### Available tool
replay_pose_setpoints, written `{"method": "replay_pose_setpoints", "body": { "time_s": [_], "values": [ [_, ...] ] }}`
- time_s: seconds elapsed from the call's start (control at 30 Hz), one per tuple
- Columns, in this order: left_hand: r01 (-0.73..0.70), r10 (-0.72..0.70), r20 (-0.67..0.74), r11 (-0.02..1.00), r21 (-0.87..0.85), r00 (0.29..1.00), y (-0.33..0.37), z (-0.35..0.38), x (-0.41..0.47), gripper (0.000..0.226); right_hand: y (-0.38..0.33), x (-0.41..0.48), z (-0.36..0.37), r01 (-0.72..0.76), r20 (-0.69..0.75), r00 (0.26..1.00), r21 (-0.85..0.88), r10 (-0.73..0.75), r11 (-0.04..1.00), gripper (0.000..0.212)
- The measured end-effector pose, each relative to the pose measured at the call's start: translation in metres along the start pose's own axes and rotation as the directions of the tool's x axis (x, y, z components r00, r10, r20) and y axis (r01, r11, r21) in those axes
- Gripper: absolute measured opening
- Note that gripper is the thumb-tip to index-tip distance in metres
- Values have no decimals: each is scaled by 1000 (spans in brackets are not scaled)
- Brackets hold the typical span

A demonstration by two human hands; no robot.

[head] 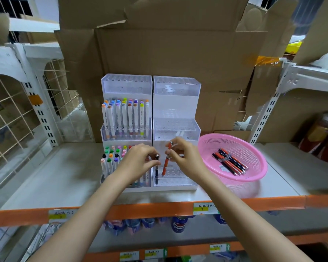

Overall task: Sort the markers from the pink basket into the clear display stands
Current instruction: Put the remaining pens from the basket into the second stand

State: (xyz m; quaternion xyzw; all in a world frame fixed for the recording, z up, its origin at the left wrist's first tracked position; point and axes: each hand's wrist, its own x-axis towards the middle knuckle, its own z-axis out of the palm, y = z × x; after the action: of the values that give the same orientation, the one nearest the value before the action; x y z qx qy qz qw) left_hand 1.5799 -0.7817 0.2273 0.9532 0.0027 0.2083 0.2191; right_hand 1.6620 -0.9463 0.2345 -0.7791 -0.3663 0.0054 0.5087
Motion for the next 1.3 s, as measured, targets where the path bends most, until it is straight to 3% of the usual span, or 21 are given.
{"method": "replay_pose_setpoints", "body": {
  "time_s": [0.37,0.7,1.3],
  "values": [
    [-38,38,-24,999,-3,999,2,-3,-1,19,0,0,3,0,20,1000,15,0,1000,12],
    [-48,47,-54,999,-23,997,2,-6,-2,12,8,-6,12,52,90,995,-86,-44,995,12],
    [-22,22,-63,1000,-6,998,2,-4,-4,18,9,-7,14,29,114,993,-138,-14,990,10]
  ]
}}
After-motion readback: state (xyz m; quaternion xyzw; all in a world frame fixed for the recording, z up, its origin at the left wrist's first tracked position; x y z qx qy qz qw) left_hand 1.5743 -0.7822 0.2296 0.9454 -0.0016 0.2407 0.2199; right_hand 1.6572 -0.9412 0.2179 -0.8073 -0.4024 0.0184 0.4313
